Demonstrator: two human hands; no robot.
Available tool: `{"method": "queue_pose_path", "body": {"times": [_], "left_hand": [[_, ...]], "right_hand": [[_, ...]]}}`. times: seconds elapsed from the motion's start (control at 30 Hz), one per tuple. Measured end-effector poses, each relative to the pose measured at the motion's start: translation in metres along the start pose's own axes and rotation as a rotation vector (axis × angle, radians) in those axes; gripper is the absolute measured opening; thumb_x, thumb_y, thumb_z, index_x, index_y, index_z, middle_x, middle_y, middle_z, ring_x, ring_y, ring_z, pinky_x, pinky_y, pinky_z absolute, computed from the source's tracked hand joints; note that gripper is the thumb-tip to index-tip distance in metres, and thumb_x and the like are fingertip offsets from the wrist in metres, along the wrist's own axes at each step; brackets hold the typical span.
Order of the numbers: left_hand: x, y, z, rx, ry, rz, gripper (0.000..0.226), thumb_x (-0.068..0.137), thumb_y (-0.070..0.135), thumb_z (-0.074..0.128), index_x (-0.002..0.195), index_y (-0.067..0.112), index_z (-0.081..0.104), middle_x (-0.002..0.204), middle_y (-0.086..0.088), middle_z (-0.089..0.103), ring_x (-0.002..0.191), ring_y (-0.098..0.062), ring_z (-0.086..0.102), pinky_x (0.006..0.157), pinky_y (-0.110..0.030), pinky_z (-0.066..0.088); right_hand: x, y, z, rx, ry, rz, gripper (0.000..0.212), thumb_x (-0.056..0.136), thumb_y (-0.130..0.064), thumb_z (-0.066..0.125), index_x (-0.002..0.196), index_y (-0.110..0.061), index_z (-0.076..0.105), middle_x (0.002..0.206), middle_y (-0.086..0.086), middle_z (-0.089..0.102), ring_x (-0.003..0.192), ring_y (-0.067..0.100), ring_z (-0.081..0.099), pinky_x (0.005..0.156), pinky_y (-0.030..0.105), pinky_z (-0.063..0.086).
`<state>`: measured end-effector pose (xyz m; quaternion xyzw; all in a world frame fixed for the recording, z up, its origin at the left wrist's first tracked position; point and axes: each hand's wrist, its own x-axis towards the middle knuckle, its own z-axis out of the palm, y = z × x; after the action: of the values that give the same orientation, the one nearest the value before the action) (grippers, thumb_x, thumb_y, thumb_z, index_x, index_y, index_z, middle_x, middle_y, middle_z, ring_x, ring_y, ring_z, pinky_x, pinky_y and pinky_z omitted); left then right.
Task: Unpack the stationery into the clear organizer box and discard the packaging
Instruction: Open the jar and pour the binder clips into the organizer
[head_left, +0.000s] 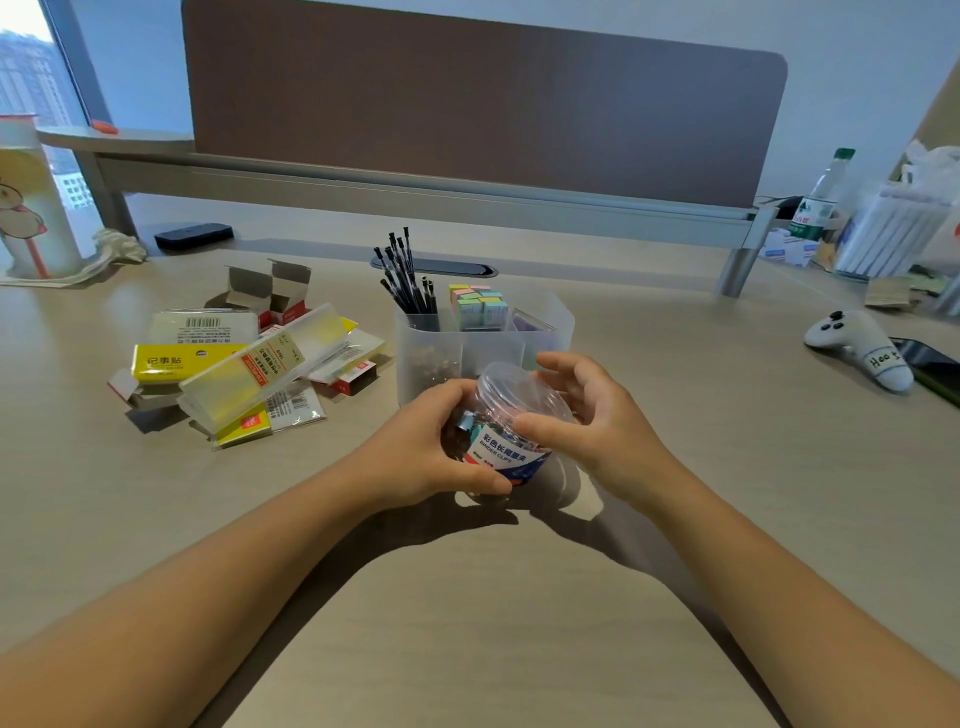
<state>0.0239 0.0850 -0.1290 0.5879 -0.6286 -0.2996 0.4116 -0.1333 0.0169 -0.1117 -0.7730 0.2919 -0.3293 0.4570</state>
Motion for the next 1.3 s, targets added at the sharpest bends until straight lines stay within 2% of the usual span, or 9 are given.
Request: {"method": "queue_pose_path", "body": {"times": [0.17, 0.3, 0.57, 0.8, 0.93, 1.0, 1.1, 1.2, 1.3], "left_hand": [[0.000, -0.001, -0.004, -0.076, -0.023, 0.005, 0.053, 0.065, 0.010, 0.076, 0.098, 0.037, 0.044, 0.099, 0.017, 0.057, 0.091, 0.003, 0.060, 0.075, -0.013, 0.052], [-0.001, -0.002, -0.010, -0.150, -0.033, -0.014, 0.051, 0.067, 0.004, 0.073, 0.100, 0.033, 0.047, 0.100, 0.009, 0.061, 0.097, -0.009, 0.062, 0.079, -0.017, 0.053], [-0.001, -0.005, -0.014, -0.221, 0.069, -0.043, 0.054, 0.067, 0.003, 0.071, 0.104, 0.031, 0.045, 0.099, 0.011, 0.059, 0.094, -0.007, 0.060, 0.073, -0.014, 0.053], [-0.002, 0.001, -0.012, -0.297, 0.067, -0.080, 0.060, 0.069, 0.000, 0.068, 0.116, 0.026, 0.041, 0.105, 0.008, 0.057, 0.102, -0.012, 0.058, 0.085, -0.027, 0.051], [-0.004, 0.004, -0.009, -0.327, 0.021, -0.081, 0.063, 0.069, -0.002, 0.068, 0.121, 0.021, 0.041, 0.112, 0.002, 0.057, 0.106, -0.017, 0.058, 0.086, -0.028, 0.052], [-0.003, 0.007, -0.005, -0.374, -0.013, -0.075, 0.068, 0.068, -0.004, 0.068, 0.125, 0.018, 0.040, 0.119, -0.003, 0.056, 0.109, -0.019, 0.058, 0.089, -0.029, 0.052], [0.002, 0.017, -0.001, -0.487, -0.011, -0.066, 0.060, 0.068, -0.009, 0.065, 0.111, 0.025, 0.042, 0.112, 0.001, 0.055, 0.099, -0.015, 0.061, 0.082, -0.026, 0.054], [0.009, 0.030, -0.003, -0.576, 0.005, -0.049, 0.050, 0.070, -0.009, 0.062, 0.099, 0.026, 0.043, 0.105, 0.002, 0.053, 0.088, -0.012, 0.062, 0.072, -0.020, 0.056], [0.020, 0.048, -0.005, -0.710, -0.029, -0.062, 0.039, 0.069, 0.015, 0.060, 0.104, 0.022, 0.046, 0.110, -0.005, 0.055, 0.095, -0.017, 0.061, 0.075, -0.021, 0.056]], "right_hand": [[0.003, -0.001, -0.007, 0.067, -0.011, -0.033, 0.054, 0.066, -0.026, 0.070, 0.114, -0.027, 0.045, 0.111, -0.010, 0.051, 0.104, 0.007, 0.051, 0.074, 0.014, 0.050], [0.004, 0.000, -0.022, 0.127, 0.075, -0.054, 0.042, 0.060, -0.030, 0.060, 0.100, -0.036, 0.050, 0.110, -0.009, 0.055, 0.102, 0.004, 0.053, 0.072, 0.008, 0.049], [-0.001, 0.013, -0.048, -0.504, -0.042, 0.191, 0.059, 0.075, -0.030, 0.069, 0.127, -0.017, 0.043, 0.124, 0.000, 0.049, 0.101, 0.009, 0.045, 0.084, 0.023, 0.037], [-0.001, 0.019, -0.038, -0.747, -0.135, 0.193, 0.064, 0.073, -0.043, 0.066, 0.127, -0.020, 0.042, 0.131, -0.001, 0.043, 0.117, 0.013, 0.038, 0.095, 0.028, 0.035], [-0.004, 0.003, -0.034, -0.330, 0.098, 0.056, 0.027, 0.083, -0.032, 0.058, 0.108, -0.024, 0.054, 0.102, -0.009, 0.053, 0.092, 0.003, 0.050, 0.075, 0.012, 0.044], [-0.004, -0.006, -0.027, -0.087, 0.079, 0.090, 0.010, 0.087, -0.027, 0.051, 0.096, -0.024, 0.055, 0.091, -0.005, 0.061, 0.079, 0.006, 0.059, 0.065, 0.013, 0.050], [0.001, -0.011, -0.020, 0.171, -0.051, 0.219, 0.026, 0.091, -0.028, 0.044, 0.102, -0.011, 0.060, 0.086, 0.002, 0.066, 0.073, 0.017, 0.065, 0.071, 0.026, 0.055], [0.004, -0.021, -0.027, 0.335, -0.035, 0.250, 0.031, 0.091, -0.026, 0.045, 0.106, -0.004, 0.060, 0.086, 0.007, 0.067, 0.077, 0.020, 0.065, 0.076, 0.031, 0.056], [0.010, -0.030, -0.039, 0.408, 0.043, 0.240, 0.024, 0.090, -0.024, 0.046, 0.096, -0.007, 0.062, 0.086, 0.008, 0.064, 0.082, 0.024, 0.062, 0.076, 0.031, 0.055]]}}
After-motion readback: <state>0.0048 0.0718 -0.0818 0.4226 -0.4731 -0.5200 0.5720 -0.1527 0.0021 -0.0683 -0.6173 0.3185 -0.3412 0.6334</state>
